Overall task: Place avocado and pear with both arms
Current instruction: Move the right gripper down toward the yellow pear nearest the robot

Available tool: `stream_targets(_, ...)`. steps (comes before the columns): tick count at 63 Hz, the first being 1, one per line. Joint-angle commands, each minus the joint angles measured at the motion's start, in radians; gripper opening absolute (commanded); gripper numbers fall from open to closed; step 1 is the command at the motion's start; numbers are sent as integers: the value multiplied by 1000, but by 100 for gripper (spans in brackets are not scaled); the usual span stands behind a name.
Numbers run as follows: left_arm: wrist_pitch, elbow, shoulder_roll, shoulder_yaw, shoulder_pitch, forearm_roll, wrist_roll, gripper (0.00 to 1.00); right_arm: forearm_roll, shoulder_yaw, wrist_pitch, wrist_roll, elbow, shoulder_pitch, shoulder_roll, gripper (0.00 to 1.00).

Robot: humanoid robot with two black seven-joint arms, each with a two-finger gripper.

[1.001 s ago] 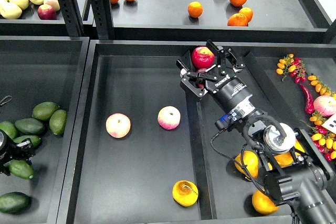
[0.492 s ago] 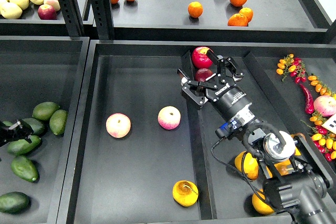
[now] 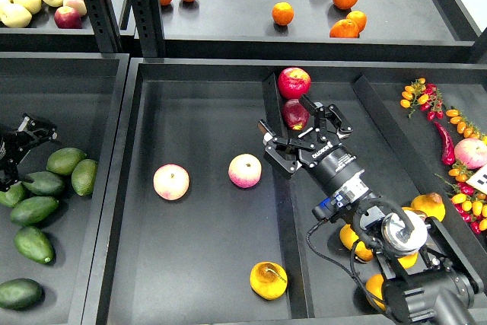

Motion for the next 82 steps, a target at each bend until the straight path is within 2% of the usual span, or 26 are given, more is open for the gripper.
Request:
stream_targets(1, 0, -12, -20, -122, 31, -85, 0, 98, 0, -18, 2, -39, 9, -22, -80, 100)
stream_targets(9, 0, -18, -51, -287, 105, -101, 0, 99, 0, -21, 2, -39, 24, -52, -144, 100)
stream_targets(19, 0, -22, -118, -540, 262, -101, 0, 99, 2, -21, 2, -39, 23, -92, -238, 100)
stream_targets(27, 0, -44, -212, -755, 404, -101, 0, 99, 13, -21, 2, -39, 21, -117, -334, 100)
stream_targets(29, 0, -62, -256, -845, 469, -101, 0, 99, 17, -27, 2, -39, 21, -121, -368, 100)
stream_targets(41, 0, -134, -407, -1083, 630, -91, 0, 99, 17, -71, 2, -39, 23, -120, -469, 100)
stream_targets(53, 0, -219, -551, -1220, 740, -87, 0, 99, 16, -192, 2, -39, 23, -82, -567, 100)
stream_targets(67, 0, -275, -640, -1293, 825, -73, 0, 99, 13, -421, 9, -39, 21, 43, -660, 100)
stream_targets(74, 0, -294, -714, -1327, 863, -41, 0, 99, 13, -541, 11, -39, 21, 124, -673, 100)
stream_targets(82, 0, -323, -718, -1361, 912, 10, 0, 99, 8, -686, 11, -39, 18, 221, -658, 100)
